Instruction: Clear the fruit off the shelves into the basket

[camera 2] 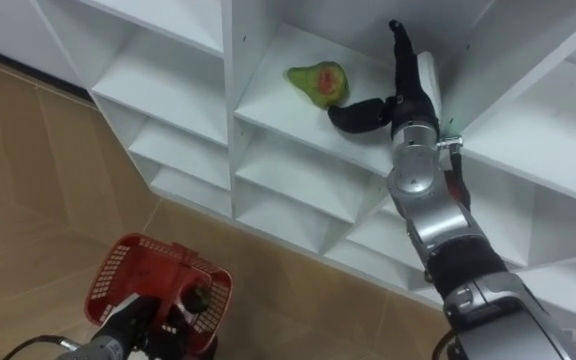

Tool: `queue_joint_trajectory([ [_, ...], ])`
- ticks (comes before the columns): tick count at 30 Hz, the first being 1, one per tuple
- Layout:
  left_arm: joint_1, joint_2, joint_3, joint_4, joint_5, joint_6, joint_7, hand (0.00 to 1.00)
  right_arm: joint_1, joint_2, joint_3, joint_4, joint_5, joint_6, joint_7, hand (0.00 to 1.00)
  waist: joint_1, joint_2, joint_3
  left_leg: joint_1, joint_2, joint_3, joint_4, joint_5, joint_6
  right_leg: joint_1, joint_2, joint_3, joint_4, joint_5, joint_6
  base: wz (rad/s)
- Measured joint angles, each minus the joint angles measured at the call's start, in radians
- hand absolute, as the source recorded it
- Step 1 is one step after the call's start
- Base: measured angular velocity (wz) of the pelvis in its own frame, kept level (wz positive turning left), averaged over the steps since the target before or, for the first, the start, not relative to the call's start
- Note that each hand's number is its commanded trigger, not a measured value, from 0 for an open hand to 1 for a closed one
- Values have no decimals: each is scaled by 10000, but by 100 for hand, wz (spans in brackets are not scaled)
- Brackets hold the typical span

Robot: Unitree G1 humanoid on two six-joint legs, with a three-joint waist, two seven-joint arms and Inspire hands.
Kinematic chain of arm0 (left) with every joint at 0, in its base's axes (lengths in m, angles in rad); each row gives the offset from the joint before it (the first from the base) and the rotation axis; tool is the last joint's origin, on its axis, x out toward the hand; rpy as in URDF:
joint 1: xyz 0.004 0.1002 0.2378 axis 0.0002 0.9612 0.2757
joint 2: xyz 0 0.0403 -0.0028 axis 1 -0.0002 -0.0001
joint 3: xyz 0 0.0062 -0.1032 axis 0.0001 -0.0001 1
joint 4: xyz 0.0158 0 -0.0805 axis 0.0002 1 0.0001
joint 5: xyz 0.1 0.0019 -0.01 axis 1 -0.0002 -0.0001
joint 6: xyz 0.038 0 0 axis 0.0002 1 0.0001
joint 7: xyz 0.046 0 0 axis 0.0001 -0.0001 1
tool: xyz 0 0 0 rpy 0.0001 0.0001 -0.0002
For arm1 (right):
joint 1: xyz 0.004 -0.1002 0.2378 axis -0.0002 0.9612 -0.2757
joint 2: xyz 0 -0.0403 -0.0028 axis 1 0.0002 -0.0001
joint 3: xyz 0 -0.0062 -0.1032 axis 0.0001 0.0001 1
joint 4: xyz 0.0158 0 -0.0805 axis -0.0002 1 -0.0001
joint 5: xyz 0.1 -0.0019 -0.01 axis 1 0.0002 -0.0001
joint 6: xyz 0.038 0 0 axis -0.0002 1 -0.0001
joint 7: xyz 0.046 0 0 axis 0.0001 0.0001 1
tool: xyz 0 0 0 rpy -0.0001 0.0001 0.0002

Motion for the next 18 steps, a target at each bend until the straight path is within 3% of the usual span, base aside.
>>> queue_joint_trajectory([
  [6,-3,-71,-2,0,1,0,9,100,-116,62,-2,-1,22,0,-115,0,7,68,41,-13,4,24,3,1,1,-42,-4,41,31,0,-1,0],
  [18,-55,-221,-324,-46,-7,1,-5,100,-190,186,8,-64,67,-22,-133,0,84,188,16,-176,24,167,-25,24,10,-338,-53,140,154,2,-5,-2],
])
